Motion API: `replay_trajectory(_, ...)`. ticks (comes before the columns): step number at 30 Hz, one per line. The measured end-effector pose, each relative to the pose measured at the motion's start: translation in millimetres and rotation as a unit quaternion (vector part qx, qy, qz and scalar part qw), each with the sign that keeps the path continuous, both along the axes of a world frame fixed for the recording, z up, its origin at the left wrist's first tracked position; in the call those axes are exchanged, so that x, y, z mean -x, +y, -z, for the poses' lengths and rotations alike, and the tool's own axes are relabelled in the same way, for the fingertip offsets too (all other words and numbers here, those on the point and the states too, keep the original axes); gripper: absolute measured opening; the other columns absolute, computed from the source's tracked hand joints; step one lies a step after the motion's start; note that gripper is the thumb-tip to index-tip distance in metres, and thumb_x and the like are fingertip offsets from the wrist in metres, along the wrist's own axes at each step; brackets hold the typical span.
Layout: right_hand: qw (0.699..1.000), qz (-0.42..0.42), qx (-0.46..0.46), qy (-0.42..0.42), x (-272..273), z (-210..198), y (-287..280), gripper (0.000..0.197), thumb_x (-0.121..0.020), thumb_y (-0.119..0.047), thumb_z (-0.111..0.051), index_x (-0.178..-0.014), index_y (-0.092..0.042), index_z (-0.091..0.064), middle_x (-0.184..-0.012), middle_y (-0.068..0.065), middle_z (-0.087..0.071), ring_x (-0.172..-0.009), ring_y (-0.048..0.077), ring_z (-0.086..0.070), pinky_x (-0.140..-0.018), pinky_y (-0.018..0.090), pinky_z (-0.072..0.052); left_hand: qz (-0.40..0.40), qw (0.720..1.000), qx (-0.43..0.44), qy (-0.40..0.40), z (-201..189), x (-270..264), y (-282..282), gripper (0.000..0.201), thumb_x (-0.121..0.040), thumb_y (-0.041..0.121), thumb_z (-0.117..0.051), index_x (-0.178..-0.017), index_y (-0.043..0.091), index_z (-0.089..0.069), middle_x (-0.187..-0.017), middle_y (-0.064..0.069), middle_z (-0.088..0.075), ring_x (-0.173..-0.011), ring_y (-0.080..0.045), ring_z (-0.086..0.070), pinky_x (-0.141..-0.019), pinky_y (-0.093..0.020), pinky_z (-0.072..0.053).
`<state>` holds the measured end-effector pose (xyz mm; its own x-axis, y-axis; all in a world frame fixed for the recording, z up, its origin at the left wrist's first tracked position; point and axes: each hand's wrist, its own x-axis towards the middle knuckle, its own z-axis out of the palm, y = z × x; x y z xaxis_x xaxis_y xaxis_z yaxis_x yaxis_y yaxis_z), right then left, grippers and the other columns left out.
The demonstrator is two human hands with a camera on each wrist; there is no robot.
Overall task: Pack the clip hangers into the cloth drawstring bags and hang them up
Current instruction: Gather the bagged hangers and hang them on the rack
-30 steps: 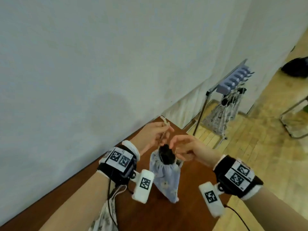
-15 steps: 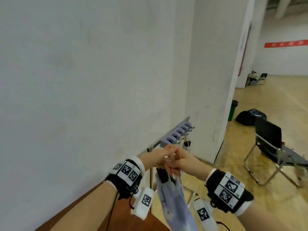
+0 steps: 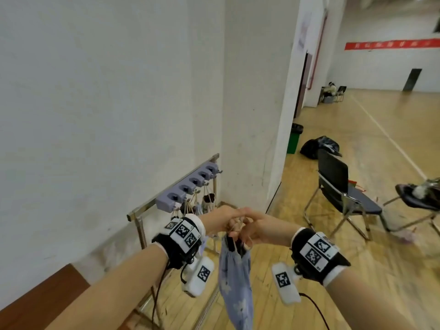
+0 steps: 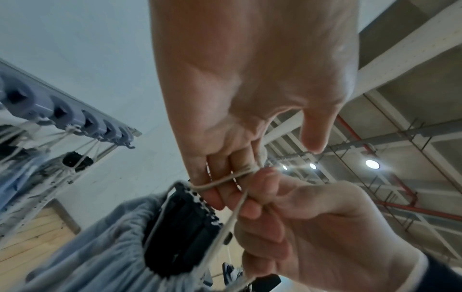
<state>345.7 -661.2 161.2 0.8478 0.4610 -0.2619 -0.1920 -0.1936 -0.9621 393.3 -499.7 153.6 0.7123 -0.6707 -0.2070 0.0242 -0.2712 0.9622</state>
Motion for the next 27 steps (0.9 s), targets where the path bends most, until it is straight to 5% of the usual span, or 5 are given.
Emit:
replay_trajectory(9, 0.952, 0.054, 0.242, -0.177, -159, 59, -59, 0.009, -0.091, -0.019, -0.06, -0.085, -0.022, -0.064, -0.071, -0.006, -0.061, -0.063, 0.006, -0.055, -0.068, 0.027, -0.047, -0.012, 0.987, -0.119, -0.107, 39, -155, -50, 0.011, -0.086, 0.009, -0.067, -0.081, 0.009, -0.057, -0.075, 0.0, -0.061, -0.076, -0.009, -0.06, -0.079, -0.026, -0.051)
replay_trajectory(12, 0.947, 0.044, 0.282, -0.149, -228, 70, -69, 0.021, -0.091, -0.027, -0.064, -0.074, -0.014, -0.065, -0.067, -0.003, -0.062, -0.065, 0.013, -0.057, -0.069, 0.031, -0.049, -0.044, 0.984, -0.137, -0.102, 51, -221, -44, 0.03, -0.082, 0.007, -0.071, -0.106, 0.009, -0.054, -0.079, 0.004, -0.063, -0.077, -0.006, -0.06, -0.077, -0.018, -0.05)
replay_trajectory(19, 0.934, -0.012, 0.329, -0.143, -365, 87, -71, 0.034, -0.092, -0.035, -0.057, -0.072, -0.008, -0.064, -0.075, 0.005, -0.058, -0.067, 0.017, -0.054, -0.074, 0.045, -0.051, -0.121, 0.976, -0.16, -0.09, 75, -341, -38, 0.025, -0.082, 0.012, -0.073, -0.098, 0.012, -0.054, -0.077, 0.006, -0.063, -0.078, -0.008, -0.059, -0.069, -0.016, -0.045)
replay_trajectory(24, 0.937, -0.05, 0.337, -0.075, -447, 110, -72, 0.041, -0.098, -0.029, -0.052, -0.102, 0.01, -0.065, -0.118, 0.03, -0.055, -0.108, 0.041, -0.055, -0.099, 0.048, -0.042, -0.151, 0.971, -0.171, -0.066, 109, -399, -38, 0.024, -0.081, 0.012, -0.073, -0.093, 0.009, -0.052, -0.092, -0.01, -0.071, -0.089, -0.017, -0.064, -0.079, -0.021, -0.049)
replay_trajectory(27, 0.945, -0.07, 0.318, -0.037, -486, 128, -66, 0.032, -0.096, -0.038, -0.054, -0.112, -0.013, -0.064, -0.117, 0.002, -0.056, -0.102, 0.018, -0.052, -0.087, 0.032, -0.043, -0.233, 0.961, -0.151, 0.0, 122, -421, -39, 0.028, -0.079, 0.0, -0.071, -0.089, 0.011, -0.047, -0.08, -0.011, -0.064, -0.081, -0.021, -0.067, -0.074, -0.032, -0.057)
